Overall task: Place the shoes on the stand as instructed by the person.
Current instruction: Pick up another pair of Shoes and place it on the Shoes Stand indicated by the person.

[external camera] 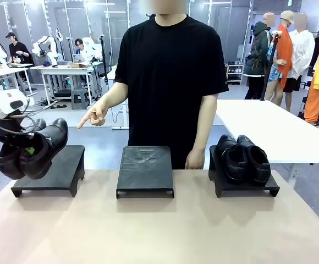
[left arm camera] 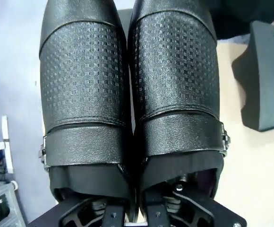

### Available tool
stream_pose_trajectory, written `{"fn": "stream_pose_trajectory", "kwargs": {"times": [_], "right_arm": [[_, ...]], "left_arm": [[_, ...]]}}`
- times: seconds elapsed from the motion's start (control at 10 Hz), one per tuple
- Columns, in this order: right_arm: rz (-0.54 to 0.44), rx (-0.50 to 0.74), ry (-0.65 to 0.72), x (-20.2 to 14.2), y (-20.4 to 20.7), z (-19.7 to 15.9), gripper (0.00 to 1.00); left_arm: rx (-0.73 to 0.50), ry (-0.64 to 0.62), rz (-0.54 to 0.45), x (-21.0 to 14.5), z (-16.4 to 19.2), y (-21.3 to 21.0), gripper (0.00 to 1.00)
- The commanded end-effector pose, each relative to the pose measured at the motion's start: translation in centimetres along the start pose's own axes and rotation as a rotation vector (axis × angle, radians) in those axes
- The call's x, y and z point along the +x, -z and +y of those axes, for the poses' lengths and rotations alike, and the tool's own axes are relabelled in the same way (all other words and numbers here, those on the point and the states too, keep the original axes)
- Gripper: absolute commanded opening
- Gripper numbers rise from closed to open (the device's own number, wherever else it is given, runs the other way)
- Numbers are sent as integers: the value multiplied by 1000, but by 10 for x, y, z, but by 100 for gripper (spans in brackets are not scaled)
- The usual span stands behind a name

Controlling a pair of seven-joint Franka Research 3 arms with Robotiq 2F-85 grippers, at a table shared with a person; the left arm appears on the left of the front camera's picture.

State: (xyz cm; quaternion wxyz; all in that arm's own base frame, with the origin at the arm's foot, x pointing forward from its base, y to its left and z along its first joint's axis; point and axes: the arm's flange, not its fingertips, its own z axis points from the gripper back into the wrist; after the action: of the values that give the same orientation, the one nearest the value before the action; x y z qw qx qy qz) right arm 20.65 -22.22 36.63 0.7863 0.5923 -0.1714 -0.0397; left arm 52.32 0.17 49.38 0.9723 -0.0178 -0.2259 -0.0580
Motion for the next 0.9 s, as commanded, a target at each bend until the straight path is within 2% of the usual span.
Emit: {"fn": "stream_pose_trajectory", "kwargs": {"times": [0.0, 0.2, 0.8], "right_arm": [[-10, 9, -1, 0, 1, 4, 100], [-10, 9, -1, 0, 1, 4, 100], [-10, 9, -1, 0, 1, 4, 100]], "left_arm": [[15, -12, -10, 27, 4, 10, 9], [21, -14, -8, 40, 12, 31, 9], [8, -50, 9, 50, 32, 79, 9]]}}
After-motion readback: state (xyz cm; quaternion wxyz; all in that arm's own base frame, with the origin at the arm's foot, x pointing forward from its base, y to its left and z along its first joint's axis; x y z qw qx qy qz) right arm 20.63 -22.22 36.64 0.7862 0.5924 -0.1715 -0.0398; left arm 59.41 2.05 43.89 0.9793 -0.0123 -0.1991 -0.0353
